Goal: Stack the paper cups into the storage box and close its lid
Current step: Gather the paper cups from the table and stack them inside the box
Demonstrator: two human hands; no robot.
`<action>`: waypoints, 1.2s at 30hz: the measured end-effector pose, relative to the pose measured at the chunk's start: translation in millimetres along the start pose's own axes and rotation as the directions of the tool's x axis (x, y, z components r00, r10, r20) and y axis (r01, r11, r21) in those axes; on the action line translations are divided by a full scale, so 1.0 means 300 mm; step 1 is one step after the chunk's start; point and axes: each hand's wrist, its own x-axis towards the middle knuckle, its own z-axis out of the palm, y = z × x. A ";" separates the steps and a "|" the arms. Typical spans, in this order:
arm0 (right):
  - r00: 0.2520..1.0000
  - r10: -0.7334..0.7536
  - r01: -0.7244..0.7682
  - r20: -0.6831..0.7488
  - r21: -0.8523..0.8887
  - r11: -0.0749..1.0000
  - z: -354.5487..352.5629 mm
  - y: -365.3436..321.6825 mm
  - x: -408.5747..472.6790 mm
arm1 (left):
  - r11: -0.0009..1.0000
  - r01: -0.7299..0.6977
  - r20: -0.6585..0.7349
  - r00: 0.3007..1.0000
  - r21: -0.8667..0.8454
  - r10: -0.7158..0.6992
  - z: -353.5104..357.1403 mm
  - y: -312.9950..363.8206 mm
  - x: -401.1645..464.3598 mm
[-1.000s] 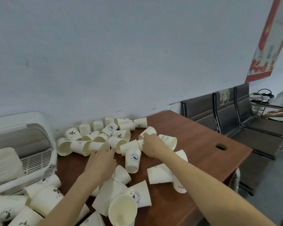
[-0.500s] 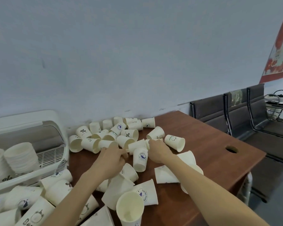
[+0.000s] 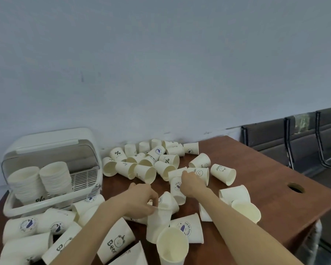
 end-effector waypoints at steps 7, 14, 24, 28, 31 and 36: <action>0.991 0.040 -0.044 0.125 0.037 0.998 0.000 -0.008 0.031 | 1.000 -0.004 -0.171 0.985 -0.031 -0.001 -0.046 -0.049 -0.021; 0.970 0.013 -0.027 0.244 0.053 0.998 -0.029 -0.052 0.059 | 0.998 0.006 -0.344 0.939 -0.064 -0.028 -0.053 -0.100 -0.028; 0.988 -0.148 0.148 0.036 -0.002 0.989 -0.131 -0.152 0.064 | 0.985 0.143 -0.573 0.802 -0.092 -0.170 -0.068 -0.173 -0.038; 0.973 -0.216 0.214 -0.076 -0.035 0.976 -0.158 -0.225 0.073 | 0.963 0.230 -0.621 0.738 -0.138 -0.266 -0.067 -0.225 -0.067; 0.955 -0.246 0.252 -0.163 0.016 0.968 -0.173 -0.301 0.078 | 0.947 0.282 -0.663 0.682 -0.154 -0.310 -0.075 -0.270 -0.110; 0.894 -0.346 0.387 -0.286 0.101 0.917 -0.196 -0.484 0.090 | 0.906 0.379 -0.737 0.557 -0.186 -0.384 -0.102 -0.371 -0.209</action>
